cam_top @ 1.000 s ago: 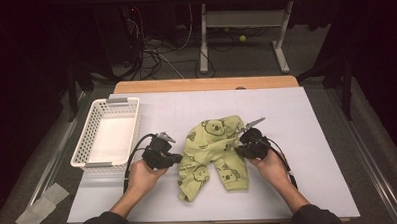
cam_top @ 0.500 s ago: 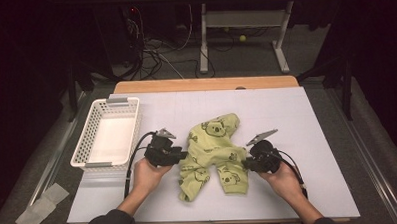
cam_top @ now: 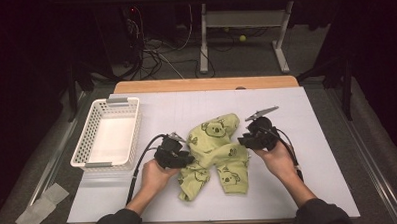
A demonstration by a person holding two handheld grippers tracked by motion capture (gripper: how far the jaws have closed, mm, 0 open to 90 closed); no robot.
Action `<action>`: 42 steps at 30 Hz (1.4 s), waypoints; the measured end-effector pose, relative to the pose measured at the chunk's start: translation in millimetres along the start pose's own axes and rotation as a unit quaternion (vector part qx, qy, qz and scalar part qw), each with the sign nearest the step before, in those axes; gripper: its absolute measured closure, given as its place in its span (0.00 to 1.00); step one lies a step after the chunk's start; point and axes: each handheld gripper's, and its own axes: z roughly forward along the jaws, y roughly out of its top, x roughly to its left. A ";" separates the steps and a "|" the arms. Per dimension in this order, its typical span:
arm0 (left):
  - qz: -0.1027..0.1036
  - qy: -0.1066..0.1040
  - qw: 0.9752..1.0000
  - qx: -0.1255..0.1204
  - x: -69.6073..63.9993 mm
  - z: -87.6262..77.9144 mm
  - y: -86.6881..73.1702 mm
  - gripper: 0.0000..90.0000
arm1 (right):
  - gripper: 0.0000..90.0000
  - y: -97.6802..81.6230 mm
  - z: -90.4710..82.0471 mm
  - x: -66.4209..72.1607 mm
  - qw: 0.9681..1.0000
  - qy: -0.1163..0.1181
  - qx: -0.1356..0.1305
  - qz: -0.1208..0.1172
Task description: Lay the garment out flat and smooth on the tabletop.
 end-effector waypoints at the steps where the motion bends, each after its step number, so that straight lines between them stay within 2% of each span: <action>1: 0.000 -0.002 1.000 0.000 0.2 0.8 -0.1 0.73 | 0.76 4.5 6.6 -0.9 1.000 0.001 0.002 0.007; 8: -0.004 -0.013 1.000 -0.001 2.9 0.6 -0.3 0.76 | 0.63 26.1 43.3 -2.7 0.999 -0.002 0.010 0.035; 10: -0.003 -0.013 1.000 -0.001 2.7 0.7 -0.2 0.76 | 0.63 29.2 50.5 -3.6 0.999 0.001 0.010 0.046; 11: -0.003 -0.013 1.000 -0.001 2.7 0.7 -0.2 0.76 | 0.65 30.6 53.4 -4.5 0.999 0.005 0.011 0.048; 12: -0.003 -0.013 1.000 -0.001 2.7 0.7 -0.2 0.76 | 0.72 31.7 55.8 -5.0 0.999 0.009 0.011 0.048; 13: -0.002 -0.013 1.000 -0.001 2.7 0.7 -0.3 0.78 | 0.83 32.8 56.9 -4.7 0.999 0.009 0.011 0.045; 14: -0.003 -0.014 1.000 -0.001 2.7 0.6 -0.3 0.78 | 0.90 33.9 56.6 -3.6 0.999 0.004 0.006 0.037; 16: -0.002 -0.016 1.000 -0.001 2.7 0.4 -0.5 0.80 | 0.94 36.3 53.5 -1.9 1.000 0.001 -0.007 0.028; 21: 0.001 -0.022 1.000 0.002 1.8 -0.8 -0.6 0.86 | 0.95 44.8 40.7 0.4 1.000 -0.012 -0.012 0.003; 27: 0.006 -0.028 1.000 0.000 0.5 -4.8 -0.5 0.91 | 0.95 65.6 9.7 -0.6 0.999 -0.032 -0.028 -0.023; 31: 0.007 -0.028 0.999 -0.018 0.2 -17.0 -1.2 0.92 | 0.95 82.7 -11.8 0.3 0.997 -0.052 -0.044 -0.043; 34: 0.008 -0.028 0.999 -0.028 1.4 -26.7 -2.0 0.92 | 0.95 90.1 -21.5 0.8 0.996 -0.057 -0.052 -0.048; 36: 0.006 -0.026 0.999 -0.034 1.2 -30.0 -2.6 0.92 | 0.95 90.2 -18.9 0.5 0.997 -0.052 -0.047 -0.044; 37: 0.006 -0.025 0.999 -0.035 1.6 -30.9 -2.9 0.92 | 0.95 88.9 -13.8 0.9 0.997 -0.050 -0.036 -0.047; 39: 0.003 -0.026 0.999 -0.036 2.0 -31.7 -3.2 0.92 | 0.94 83.8 -0.2 2.8 0.998 -0.045 -0.011 -0.047; 42: 0.001 -0.022 0.999 -0.041 1.8 -32.2 -3.4 0.90 | 0.89 73.6 20.9 2.1 0.999 -0.027 0.017 -0.034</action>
